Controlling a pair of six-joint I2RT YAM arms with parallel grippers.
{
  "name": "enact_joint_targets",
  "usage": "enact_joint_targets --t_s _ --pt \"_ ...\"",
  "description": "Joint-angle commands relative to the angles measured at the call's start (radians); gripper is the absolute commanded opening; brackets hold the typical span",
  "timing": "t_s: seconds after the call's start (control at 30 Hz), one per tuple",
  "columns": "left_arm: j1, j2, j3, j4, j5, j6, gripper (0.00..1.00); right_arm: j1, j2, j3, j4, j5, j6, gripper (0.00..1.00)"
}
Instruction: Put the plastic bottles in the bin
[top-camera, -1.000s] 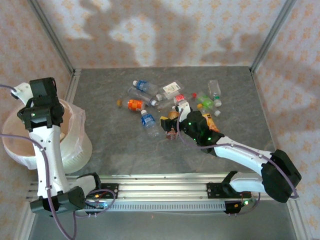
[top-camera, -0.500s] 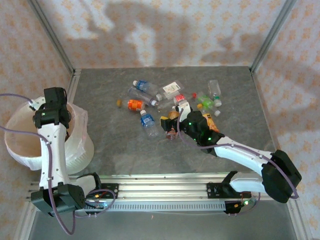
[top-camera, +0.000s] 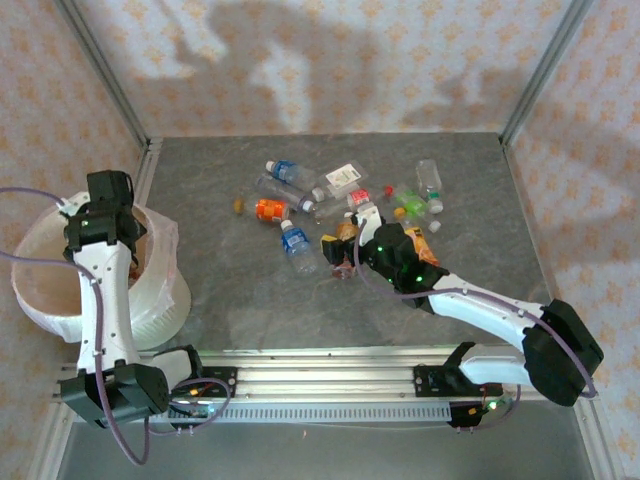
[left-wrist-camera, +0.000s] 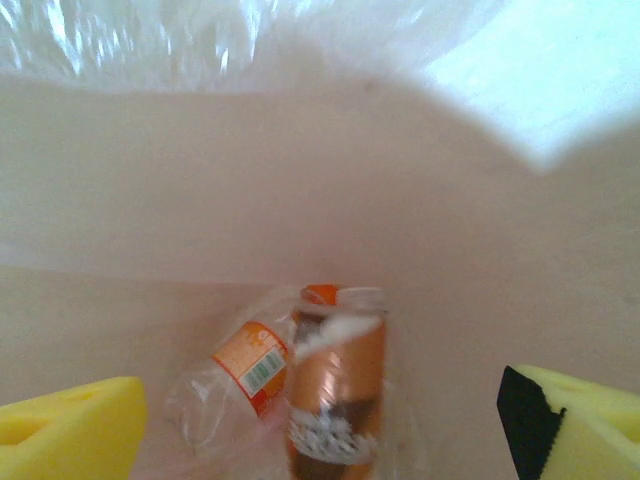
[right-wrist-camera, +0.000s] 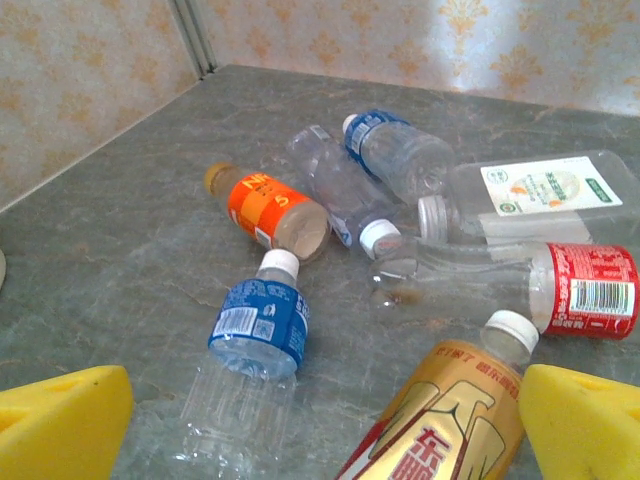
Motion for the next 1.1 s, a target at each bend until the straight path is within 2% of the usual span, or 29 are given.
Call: enact_joint_targets --t_s 0.0,0.17,0.37,0.47,0.53,0.63,0.73,0.87,0.97,1.07 --pt "0.005 0.007 0.052 -0.058 0.025 -0.004 1.00 0.007 -0.013 -0.010 -0.004 -0.001 -0.024 0.99" --pt "0.005 0.005 0.089 -0.076 0.131 -0.033 1.00 0.007 -0.019 0.004 -0.021 0.016 -0.031 0.99" --pt "-0.007 -0.088 0.150 0.013 0.194 -0.042 1.00 0.007 -0.016 0.012 -0.023 0.045 0.006 0.99" --pt "-0.039 -0.138 0.157 0.064 0.270 -0.063 0.99 0.007 -0.011 0.014 -0.017 0.065 0.023 0.99" --pt "-0.110 -0.156 0.159 0.102 0.309 -0.075 0.99 0.007 -0.009 0.010 -0.003 0.083 0.037 0.99" --pt "-0.268 -0.160 0.125 0.202 0.345 -0.146 0.99 0.007 -0.009 0.002 0.021 0.129 0.069 0.99" --pt "-0.416 -0.102 0.126 0.274 0.382 -0.184 0.99 0.005 -0.001 -0.002 0.031 0.199 0.102 0.99" --pt "-0.600 0.008 0.195 0.312 0.340 -0.159 0.99 0.003 0.013 0.007 -0.017 0.295 0.153 0.99" --pt "-0.705 0.072 0.222 0.361 0.296 -0.130 0.99 -0.014 0.028 0.007 -0.080 0.406 0.278 0.99" --pt "-0.771 0.140 0.235 0.388 0.281 -0.132 0.99 -0.077 0.039 0.010 -0.179 0.386 0.415 0.99"
